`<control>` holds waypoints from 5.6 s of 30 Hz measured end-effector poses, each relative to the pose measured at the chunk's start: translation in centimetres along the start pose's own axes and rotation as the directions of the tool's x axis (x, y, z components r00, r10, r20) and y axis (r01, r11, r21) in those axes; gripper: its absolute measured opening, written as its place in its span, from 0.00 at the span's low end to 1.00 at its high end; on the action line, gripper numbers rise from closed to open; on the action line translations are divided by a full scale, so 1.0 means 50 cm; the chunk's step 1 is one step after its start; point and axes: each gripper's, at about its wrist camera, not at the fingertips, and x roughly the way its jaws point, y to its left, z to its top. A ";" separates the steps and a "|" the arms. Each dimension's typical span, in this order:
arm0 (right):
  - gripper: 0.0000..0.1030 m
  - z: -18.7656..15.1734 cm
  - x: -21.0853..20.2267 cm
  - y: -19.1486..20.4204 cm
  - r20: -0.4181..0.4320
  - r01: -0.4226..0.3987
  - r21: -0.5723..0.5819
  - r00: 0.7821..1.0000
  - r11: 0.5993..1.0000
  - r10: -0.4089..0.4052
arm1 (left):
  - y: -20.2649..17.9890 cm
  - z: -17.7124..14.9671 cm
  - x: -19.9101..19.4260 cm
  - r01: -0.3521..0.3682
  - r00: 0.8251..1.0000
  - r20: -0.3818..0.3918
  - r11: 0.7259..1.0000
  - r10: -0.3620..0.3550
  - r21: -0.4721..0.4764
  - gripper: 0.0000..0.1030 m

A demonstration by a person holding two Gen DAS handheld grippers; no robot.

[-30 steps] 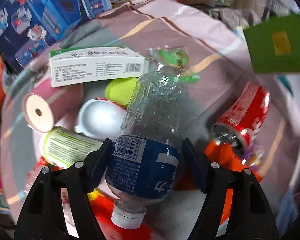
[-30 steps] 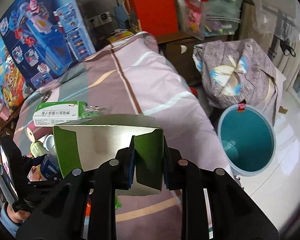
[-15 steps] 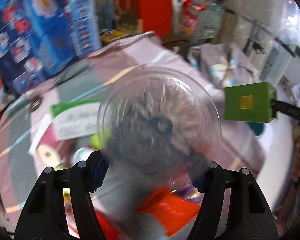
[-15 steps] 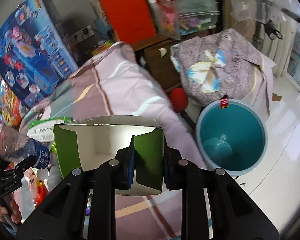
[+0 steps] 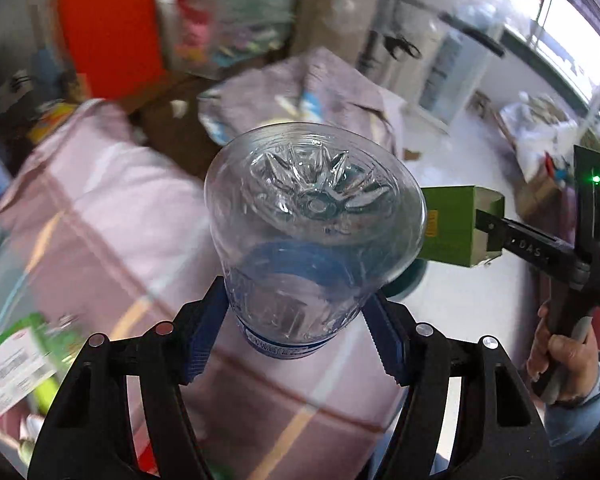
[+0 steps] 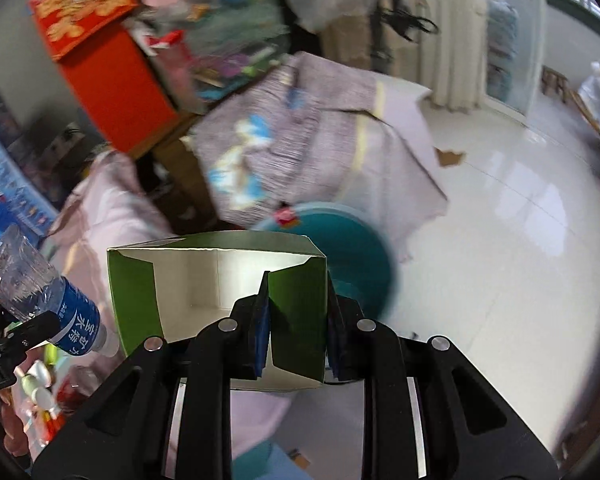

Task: Collect trash
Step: 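Grasp the clear water bottle with the left tool while the right tool carries the green box, then drop the green box and water bottle into the teal bucket, opening both tools, then move both tools back over the trash on the table, then grasp the clear plastic bag with the left tool while the right tool grasps the red cola can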

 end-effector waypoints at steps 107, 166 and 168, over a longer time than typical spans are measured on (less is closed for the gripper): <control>0.82 -0.324 0.078 0.657 -0.531 -0.284 -0.403 0.847 0.870 0.031 | 0.566 -0.555 -0.299 -0.167 0.974 0.021 0.778 0.226 -0.605 0.95; 0.46 -0.306 0.001 0.589 -0.353 -0.348 -0.426 0.914 0.835 0.201 | 0.522 -0.700 -0.280 -0.379 0.912 -0.166 0.618 0.374 -0.689 0.30; 0.46 -0.299 0.001 0.577 -0.350 -0.348 -0.413 0.914 0.842 0.205 | 0.517 -0.694 -0.300 -0.375 0.910 -0.146 0.619 0.388 -0.690 0.30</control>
